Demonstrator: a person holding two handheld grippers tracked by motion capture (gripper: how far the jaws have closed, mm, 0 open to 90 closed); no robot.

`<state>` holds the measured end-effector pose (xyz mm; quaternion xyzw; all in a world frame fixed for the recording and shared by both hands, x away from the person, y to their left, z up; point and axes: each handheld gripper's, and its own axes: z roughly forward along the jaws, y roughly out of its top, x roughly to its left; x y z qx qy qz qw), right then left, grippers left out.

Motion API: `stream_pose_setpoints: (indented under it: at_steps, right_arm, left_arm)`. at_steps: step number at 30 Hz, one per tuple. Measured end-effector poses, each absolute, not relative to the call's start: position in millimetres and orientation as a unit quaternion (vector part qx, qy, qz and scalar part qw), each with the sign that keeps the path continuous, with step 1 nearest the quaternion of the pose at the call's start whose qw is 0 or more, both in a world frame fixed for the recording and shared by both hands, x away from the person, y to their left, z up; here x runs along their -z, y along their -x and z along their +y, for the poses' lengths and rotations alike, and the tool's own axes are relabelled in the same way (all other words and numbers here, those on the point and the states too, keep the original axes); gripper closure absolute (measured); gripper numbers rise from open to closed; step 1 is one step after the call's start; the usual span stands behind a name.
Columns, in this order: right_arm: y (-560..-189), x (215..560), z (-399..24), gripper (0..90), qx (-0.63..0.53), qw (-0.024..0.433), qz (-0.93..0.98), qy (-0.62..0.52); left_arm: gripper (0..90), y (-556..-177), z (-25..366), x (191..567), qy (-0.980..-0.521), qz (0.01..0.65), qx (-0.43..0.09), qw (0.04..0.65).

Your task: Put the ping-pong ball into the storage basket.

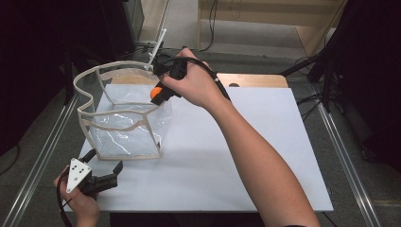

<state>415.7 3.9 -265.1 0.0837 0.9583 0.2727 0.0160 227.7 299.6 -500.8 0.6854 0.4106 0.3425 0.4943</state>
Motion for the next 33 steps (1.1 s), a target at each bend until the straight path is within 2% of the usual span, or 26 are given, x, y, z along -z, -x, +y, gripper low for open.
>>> stream_pose_setpoints:
  at_steps: [33]
  right_arm:
    - [-424.3, 267.4, 19.2, 47.6, -0.274, 0.02, 0.957, -0.092]
  left_arm:
    - [0.0, -227.8, 299.8, 500.7, -0.685, 0.412, -0.342, 0.494]
